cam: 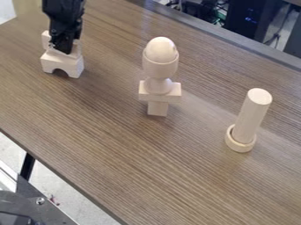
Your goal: Place rectangle block on top of the arch
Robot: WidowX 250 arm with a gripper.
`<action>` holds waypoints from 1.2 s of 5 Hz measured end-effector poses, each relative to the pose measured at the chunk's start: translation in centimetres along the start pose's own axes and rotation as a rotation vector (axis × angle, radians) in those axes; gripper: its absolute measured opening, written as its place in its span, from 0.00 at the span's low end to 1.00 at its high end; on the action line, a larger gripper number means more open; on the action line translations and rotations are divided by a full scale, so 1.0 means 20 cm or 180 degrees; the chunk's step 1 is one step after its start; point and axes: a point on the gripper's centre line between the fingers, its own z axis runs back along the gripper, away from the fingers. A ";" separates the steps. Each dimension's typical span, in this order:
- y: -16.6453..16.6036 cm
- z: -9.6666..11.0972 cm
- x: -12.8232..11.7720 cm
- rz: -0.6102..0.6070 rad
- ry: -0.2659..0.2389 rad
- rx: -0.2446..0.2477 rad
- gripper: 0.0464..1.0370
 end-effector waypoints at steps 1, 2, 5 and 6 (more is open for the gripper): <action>0.00 0.00 0.00 0.0018 0.0016 -0.0005 0.29; 0.01 0.01 -0.01 0.0035 0.0069 0.0030 0.60; -0.04 0.12 -0.02 0.0046 0.0149 -0.0147 0.96; -0.16 0.22 -0.03 -0.0113 0.0196 -0.0364 0.96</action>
